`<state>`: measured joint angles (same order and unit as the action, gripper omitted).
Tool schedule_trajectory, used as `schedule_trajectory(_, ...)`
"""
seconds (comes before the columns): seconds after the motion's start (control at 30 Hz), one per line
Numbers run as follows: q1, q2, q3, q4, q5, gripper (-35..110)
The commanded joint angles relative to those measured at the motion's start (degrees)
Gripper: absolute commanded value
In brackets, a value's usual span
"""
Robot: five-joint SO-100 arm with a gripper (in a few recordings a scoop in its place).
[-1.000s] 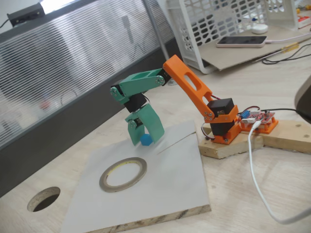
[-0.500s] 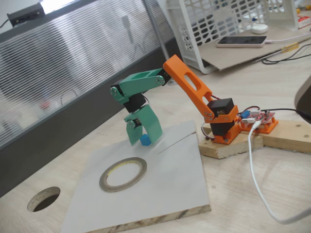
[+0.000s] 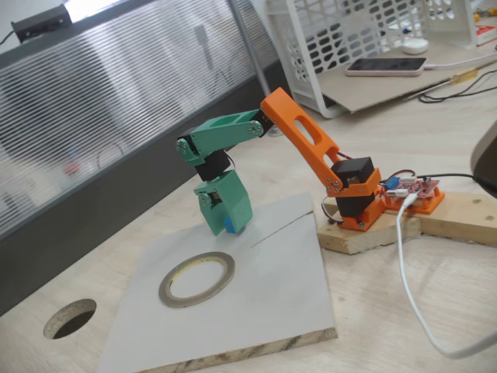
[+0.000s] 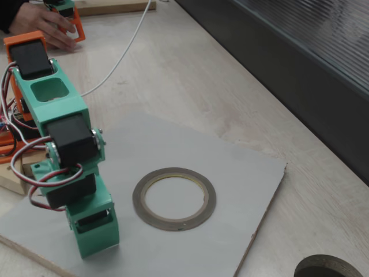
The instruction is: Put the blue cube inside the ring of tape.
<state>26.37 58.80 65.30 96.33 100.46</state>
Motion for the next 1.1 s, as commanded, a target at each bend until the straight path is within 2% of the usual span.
schedule_trajectory(0.0,0.18,1.58,-0.53,-0.09,0.35,38)
schedule_trajectory(0.47,0.09,1.58,-0.53,-0.09,0.18,38)
schedule_trajectory(0.6,0.09,1.58,-0.62,-0.7,0.18,31)
schedule_trajectory(0.8,0.35,1.58,-0.53,-7.29,0.09,18)
schedule_trajectory(1.07,0.35,1.58,-0.53,-7.91,0.35,17)
